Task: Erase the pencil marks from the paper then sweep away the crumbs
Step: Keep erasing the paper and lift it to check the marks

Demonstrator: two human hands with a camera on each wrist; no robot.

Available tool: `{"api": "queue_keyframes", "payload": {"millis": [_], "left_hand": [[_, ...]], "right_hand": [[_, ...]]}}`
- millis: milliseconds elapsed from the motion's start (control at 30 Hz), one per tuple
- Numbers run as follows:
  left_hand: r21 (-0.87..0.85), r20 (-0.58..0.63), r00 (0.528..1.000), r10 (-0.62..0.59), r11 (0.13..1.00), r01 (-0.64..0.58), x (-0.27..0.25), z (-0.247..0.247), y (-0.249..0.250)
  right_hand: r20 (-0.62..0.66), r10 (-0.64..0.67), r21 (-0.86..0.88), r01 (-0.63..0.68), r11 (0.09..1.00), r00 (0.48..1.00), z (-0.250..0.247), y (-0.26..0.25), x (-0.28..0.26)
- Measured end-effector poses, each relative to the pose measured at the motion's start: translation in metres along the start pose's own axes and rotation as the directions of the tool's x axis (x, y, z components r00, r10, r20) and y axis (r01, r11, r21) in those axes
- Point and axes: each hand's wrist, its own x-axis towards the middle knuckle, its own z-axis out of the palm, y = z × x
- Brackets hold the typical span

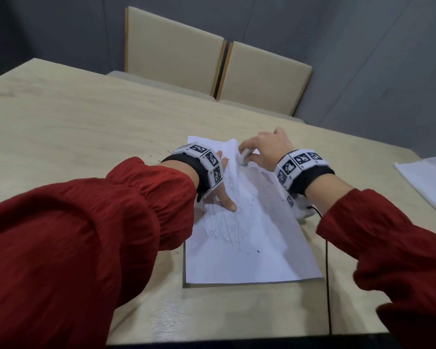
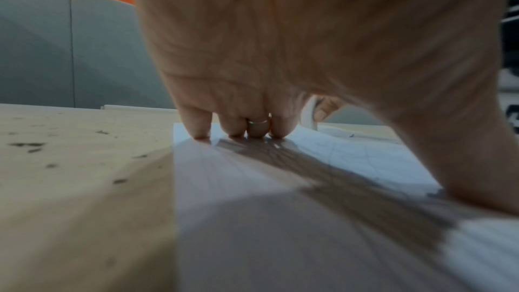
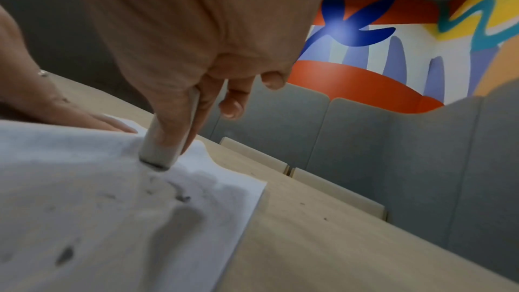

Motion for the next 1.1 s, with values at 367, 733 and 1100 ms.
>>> {"api": "queue_keyframes", "payload": {"millis": [367, 733, 1100], "left_hand": [[-0.020, -0.005, 1.000, -0.023, 1.000, 0.023, -0.009, -0.001, 0.005], [-0.055, -0.006, 0.997, -0.082, 0.995, 0.081, -0.020, 0.010, 0.002], [0.061, 0.005, 0.996, -0.088, 0.994, 0.088, -0.027, 0.006, 0.004]], "right_hand": [[0.089, 0.021, 0.276, -0.044, 0.960, 0.996, -0.011, -0.001, -0.020], [-0.007, 0.041, 0.458, -0.034, 0.888, 0.999, 0.007, -0.019, -0.019], [0.066, -0.148, 0.385, 0.112, 0.916, 0.987, 0.001, -0.024, -0.050]]}}
